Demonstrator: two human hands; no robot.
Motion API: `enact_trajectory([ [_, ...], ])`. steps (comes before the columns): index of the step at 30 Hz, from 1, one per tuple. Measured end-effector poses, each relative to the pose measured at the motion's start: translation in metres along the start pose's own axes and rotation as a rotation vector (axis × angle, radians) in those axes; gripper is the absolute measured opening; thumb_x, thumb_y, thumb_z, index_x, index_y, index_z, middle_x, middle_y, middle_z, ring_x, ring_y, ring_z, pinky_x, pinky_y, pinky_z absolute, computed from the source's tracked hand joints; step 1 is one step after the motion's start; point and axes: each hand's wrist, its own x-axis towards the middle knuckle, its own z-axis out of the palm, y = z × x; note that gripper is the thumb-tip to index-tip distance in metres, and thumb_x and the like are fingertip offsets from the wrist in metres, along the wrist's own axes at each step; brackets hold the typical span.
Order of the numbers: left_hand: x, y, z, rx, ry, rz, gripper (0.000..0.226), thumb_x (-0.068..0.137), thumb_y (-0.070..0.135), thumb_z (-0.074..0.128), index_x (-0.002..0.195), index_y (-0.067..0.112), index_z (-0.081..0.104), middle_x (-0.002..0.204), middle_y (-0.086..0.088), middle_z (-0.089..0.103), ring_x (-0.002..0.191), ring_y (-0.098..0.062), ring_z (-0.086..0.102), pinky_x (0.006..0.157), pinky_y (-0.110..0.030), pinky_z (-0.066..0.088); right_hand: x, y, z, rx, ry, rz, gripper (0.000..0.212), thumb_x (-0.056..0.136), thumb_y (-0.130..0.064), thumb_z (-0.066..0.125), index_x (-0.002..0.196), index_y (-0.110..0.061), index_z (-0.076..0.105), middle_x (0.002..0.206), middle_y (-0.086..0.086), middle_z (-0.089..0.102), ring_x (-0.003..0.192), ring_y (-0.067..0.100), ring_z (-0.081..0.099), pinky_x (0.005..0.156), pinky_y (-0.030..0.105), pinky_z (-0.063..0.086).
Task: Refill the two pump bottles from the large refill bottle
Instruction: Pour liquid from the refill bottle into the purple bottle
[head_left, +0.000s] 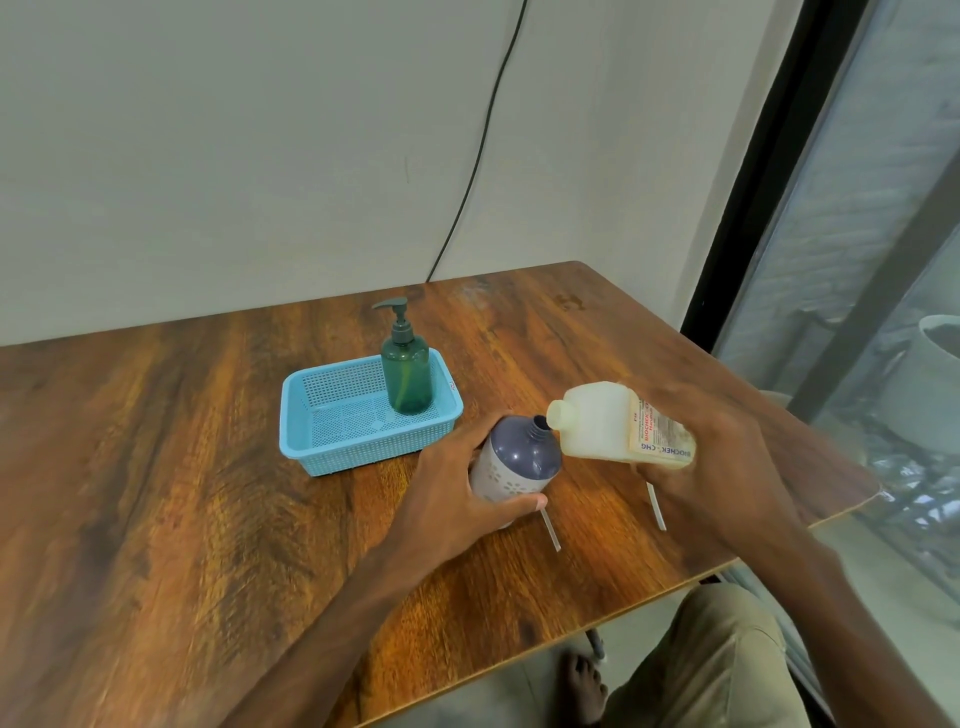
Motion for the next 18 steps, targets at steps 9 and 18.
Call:
enact_trajectory([
  [9,0.0,0.001,0.003,0.069,0.01,-0.023,0.092,0.067,0.07,0.088,0.144,0.033,0.055,0.129,0.019,0.066,0.119,-0.002,0.064,0.095,-0.032,0.06,0.006,-0.006,-0.012,-0.094,-0.052,-0.007,0.076,0.074,-0.015,0.09,0.14,-0.033,0.058,0.139,-0.001,0.062,0.132,0.028,0.053,0.096,0.054,0.054],
  [18,0.0,0.006,0.004,0.116,0.011,-0.023,0.09,0.068,0.069,0.088,0.143,0.031,0.055,0.129,0.018,0.066,0.117,-0.003,0.064,0.092,-0.031,0.06,0.011,-0.012,-0.02,-0.157,-0.076,-0.02,0.081,0.072,-0.012,0.09,0.14,-0.038,0.055,0.141,0.0,0.06,0.134,0.031,0.051,0.098,0.054,0.052],
])
